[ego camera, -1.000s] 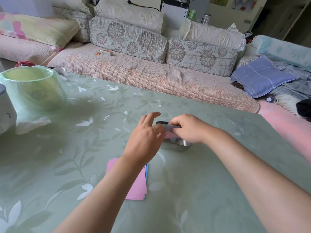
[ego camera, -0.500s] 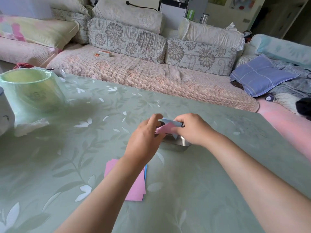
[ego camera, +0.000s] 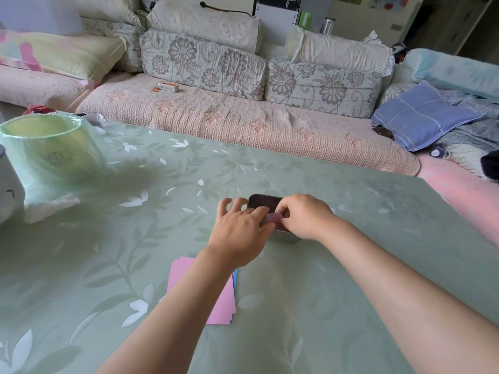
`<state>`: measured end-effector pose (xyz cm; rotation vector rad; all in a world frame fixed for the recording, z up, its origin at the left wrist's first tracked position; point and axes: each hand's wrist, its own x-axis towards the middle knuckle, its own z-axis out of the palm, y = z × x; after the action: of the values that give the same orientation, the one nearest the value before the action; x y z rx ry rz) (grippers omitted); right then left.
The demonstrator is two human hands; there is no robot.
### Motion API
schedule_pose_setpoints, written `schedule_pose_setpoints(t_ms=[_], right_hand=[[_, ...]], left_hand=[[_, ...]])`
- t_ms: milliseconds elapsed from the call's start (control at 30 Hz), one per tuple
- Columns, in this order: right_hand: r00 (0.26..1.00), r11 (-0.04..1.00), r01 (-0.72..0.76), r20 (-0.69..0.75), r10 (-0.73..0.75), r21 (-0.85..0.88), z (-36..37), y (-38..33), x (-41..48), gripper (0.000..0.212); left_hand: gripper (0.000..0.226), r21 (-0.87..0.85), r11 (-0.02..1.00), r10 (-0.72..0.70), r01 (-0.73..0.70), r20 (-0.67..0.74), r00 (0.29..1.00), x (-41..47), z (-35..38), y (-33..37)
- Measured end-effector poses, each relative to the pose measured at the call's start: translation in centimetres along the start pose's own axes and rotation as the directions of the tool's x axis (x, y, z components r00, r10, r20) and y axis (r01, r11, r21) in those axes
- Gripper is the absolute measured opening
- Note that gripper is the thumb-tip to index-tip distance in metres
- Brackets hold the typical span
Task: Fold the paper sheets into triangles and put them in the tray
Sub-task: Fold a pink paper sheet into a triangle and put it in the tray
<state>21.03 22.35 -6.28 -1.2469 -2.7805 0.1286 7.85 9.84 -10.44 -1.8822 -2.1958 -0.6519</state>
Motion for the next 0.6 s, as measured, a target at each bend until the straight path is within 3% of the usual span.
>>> schedule_pose_setpoints(t_ms=[100, 200, 267, 400, 600], right_hand=[[0.998, 1.0, 0.005, -0.058, -0.005, -0.003, 0.2, 0.1, 0.1, 0.016], [0.997, 1.0, -0.021, -0.073, 0.023, 0.023, 0.3, -0.2, 0.4, 0.018], [0.997, 0.999, -0.038, -0.062, 0.038, 0.001, 0.6, -0.5, 0.7, 0.015], [0.997, 0.997, -0.047, -0.059, 0.043, -0.059, 0.9, -1.2, 1.5, 0.01], [0.984, 0.986, -0.084, -0.167, 0.059, -0.145, 1.3, -1.6, 1.9, 0.029]], left_hand=[[0.052, -0.242, 0.967, -0.09, 0.077, -0.045, 0.995, 0.2, -0.2, -0.2], [0.068, -0.556, 0.789, -0.256, 0.263, 0.092, 0.962, 0.3, -0.3, -0.4], [0.06, -0.596, 0.731, -0.283, 0.334, 0.181, 0.942, 0.1, -0.1, -0.6], [0.041, -0.616, 0.716, -0.275, 0.329, 0.184, 0.944, -0.2, 0.1, -0.8], [0.04, -0.577, 0.754, -0.258, 0.314, 0.18, 0.949, -0.1, 0.0, -1.0]])
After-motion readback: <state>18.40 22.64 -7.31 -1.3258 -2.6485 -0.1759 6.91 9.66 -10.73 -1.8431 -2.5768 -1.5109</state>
